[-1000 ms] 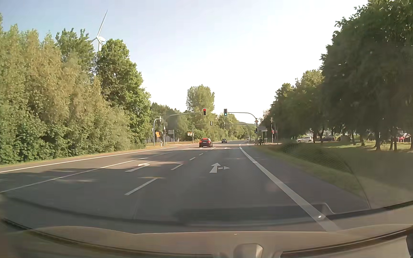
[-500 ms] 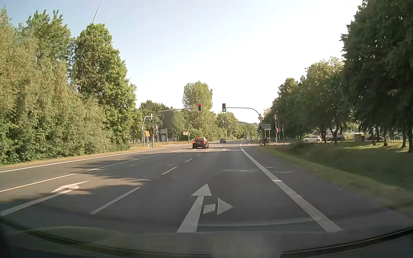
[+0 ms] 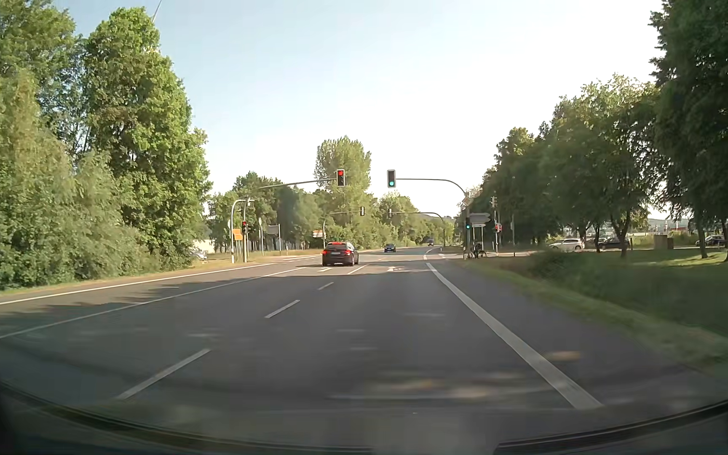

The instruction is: Follow the waypoints while adhering to traffic rules and regulations

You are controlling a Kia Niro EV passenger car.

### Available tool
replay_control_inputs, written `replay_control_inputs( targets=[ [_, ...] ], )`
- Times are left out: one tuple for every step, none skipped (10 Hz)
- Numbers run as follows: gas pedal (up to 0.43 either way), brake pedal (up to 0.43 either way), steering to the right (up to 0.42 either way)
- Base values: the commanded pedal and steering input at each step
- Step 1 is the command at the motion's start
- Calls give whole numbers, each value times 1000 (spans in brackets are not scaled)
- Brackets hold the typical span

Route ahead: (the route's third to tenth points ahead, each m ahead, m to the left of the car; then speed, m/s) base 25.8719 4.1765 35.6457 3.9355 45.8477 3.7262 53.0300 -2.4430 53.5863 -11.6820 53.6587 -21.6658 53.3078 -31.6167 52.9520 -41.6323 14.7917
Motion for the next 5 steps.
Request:
replay_control_inputs(
  targets=[
    [0,238,4],
    [0,250,4],
    [0,256,4],
    [0,256,4],
    [0,268,4]
  ],
)
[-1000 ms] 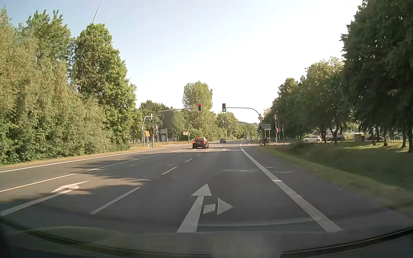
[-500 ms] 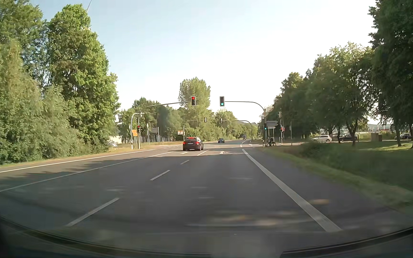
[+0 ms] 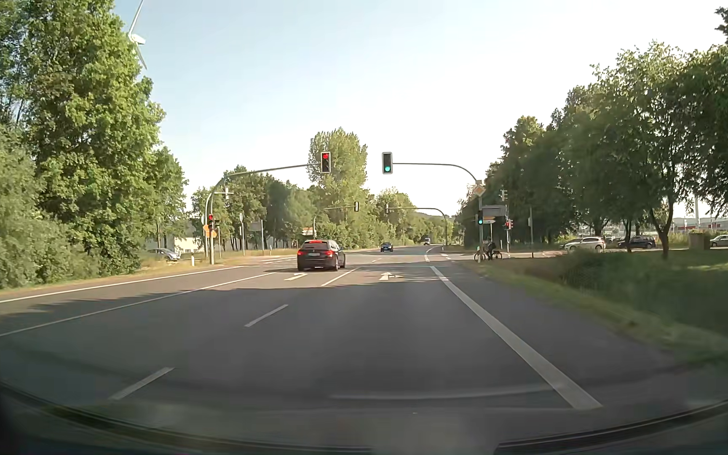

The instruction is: Follow the waypoints while adhering to traffic rules and regulations

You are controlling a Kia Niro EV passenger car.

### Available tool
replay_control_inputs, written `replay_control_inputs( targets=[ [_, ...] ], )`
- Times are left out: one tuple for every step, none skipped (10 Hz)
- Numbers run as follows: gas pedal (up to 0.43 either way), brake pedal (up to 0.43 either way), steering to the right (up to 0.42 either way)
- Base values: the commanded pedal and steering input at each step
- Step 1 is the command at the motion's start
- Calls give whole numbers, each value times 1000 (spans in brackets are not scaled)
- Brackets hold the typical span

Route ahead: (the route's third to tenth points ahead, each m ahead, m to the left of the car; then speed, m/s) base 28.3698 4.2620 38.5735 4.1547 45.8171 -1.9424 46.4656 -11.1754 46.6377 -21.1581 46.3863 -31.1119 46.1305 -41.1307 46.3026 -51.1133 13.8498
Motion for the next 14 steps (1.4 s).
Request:
replay_control_inputs(
  targets=[
    [0,268,4],
    [0,268,4],
    [0,274,4],
    [0,280,4],
    [0,280,4],
    [0,280,4],
    [0,280,4],
    [0,280,4],
    [0,280,4],
    [0,280,3],
    [0,280,4],
    [0,280,3],
    [0,280,3],
    [0,287,4]
  ],
)
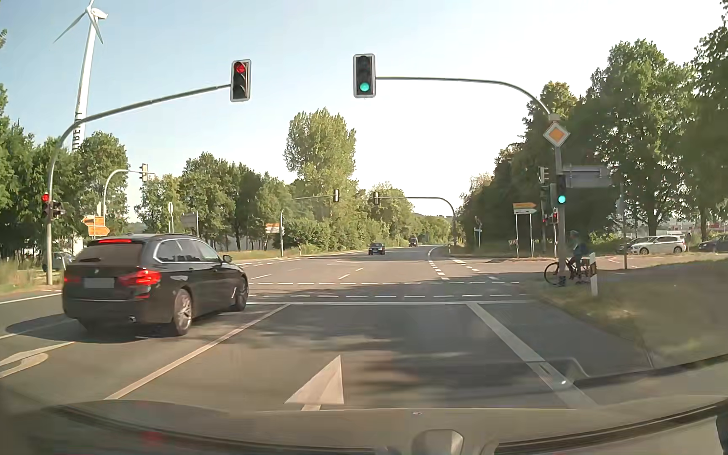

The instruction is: Follow the waypoints while adhering to traffic rules and regulations

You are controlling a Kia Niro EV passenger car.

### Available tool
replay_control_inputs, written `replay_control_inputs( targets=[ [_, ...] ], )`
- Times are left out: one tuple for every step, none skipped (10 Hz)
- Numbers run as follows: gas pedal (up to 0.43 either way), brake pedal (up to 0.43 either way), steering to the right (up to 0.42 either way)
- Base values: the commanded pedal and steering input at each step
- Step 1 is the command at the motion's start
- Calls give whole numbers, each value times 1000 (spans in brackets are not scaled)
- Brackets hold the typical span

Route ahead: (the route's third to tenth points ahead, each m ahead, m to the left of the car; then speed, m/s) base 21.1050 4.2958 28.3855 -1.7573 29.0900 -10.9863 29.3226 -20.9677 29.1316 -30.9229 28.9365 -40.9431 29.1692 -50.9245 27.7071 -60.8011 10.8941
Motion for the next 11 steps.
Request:
replay_control_inputs(
  targets=[
    [0,287,4],
    [0,293,4],
    [0,305,5],
    [0,305,7],
    [0,305,12],
    [0,305,15],
    [0,311,17],
    [0,311,21],
    [0,311,28],
    [0,311,34],
    [0,311,40]
  ],
)
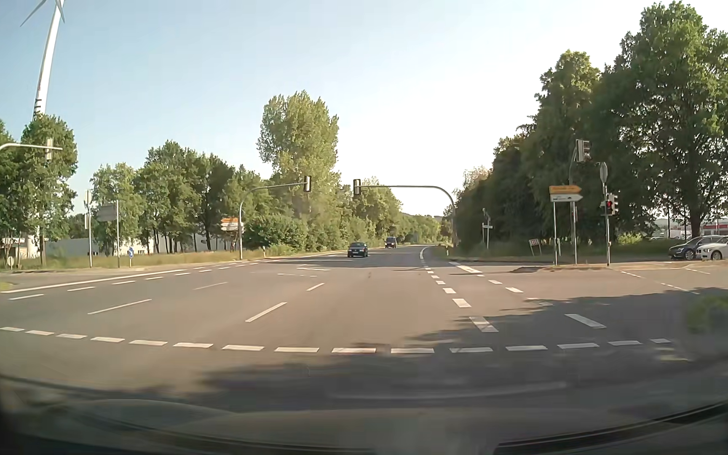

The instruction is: Follow the waypoints while adhering to traffic rules and regulations

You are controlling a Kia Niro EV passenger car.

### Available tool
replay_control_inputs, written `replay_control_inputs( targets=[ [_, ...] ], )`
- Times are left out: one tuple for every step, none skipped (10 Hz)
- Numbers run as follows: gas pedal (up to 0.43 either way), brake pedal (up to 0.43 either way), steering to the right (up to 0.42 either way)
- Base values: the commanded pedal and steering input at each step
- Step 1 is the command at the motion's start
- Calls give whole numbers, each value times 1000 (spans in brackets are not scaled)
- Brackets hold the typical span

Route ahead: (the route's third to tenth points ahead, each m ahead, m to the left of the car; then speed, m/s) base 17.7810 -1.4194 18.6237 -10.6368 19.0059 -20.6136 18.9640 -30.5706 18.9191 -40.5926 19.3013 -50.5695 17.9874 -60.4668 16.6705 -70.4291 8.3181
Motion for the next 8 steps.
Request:
replay_control_inputs(
  targets=[
    [0,311,48],
    [0,311,56],
    [0,311,73],
    [0,311,96],
    [0,311,117],
    [0,311,137],
    [0,299,168],
    [0,280,203]
  ],
)
